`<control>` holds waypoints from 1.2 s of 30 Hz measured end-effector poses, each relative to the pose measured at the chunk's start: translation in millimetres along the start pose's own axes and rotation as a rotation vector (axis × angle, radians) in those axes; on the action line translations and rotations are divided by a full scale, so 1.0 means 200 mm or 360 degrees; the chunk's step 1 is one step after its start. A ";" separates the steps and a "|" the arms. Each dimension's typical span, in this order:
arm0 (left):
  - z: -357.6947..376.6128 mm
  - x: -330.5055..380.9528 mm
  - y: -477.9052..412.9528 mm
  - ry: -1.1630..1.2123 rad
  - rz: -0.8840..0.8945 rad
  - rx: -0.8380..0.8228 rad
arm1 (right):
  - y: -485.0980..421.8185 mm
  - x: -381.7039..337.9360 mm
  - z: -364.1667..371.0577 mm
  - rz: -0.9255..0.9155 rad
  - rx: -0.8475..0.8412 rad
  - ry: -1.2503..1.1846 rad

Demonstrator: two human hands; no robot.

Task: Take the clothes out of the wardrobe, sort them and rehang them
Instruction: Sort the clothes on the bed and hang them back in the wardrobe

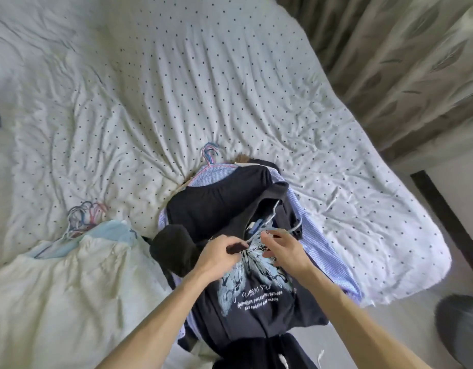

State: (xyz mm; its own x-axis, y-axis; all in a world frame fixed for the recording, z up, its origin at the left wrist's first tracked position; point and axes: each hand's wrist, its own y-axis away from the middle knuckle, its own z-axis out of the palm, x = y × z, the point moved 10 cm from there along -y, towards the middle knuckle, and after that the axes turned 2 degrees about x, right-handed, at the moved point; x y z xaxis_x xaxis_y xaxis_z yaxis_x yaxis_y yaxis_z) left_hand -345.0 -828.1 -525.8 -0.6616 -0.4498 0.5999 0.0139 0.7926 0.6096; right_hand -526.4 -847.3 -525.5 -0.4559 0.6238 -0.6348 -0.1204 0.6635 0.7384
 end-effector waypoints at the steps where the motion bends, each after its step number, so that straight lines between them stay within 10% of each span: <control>1: 0.07 0.06 0.08 -0.0026 0.0043 -0.0039 | 0.06 0.00 0.00 -0.0024 0.0017 -0.0087; 9: 0.45 0.54 0.54 -0.0215 0.0283 -0.0469 | 0.64 0.18 -0.47 -0.0282 0.0509 -0.0344; 20: 0.70 2.21 1.10 -0.1185 0.1698 0.0442 | 2.06 0.36 -1.52 -0.0749 0.1030 0.0217; 36: 2.30 2.74 2.45 -0.0668 0.2268 -0.1307 | 3.52 1.57 -1.84 -0.0190 0.2410 -0.0033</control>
State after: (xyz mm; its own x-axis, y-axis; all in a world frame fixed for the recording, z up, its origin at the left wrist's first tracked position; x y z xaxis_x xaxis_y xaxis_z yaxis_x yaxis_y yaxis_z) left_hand -1045.3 -496.3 -137.6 0.0818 0.6177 0.7822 0.9961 -0.0256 -0.0840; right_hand -1078.3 -335.2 -121.2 -0.4958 0.5341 -0.6848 0.8425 0.4871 -0.2301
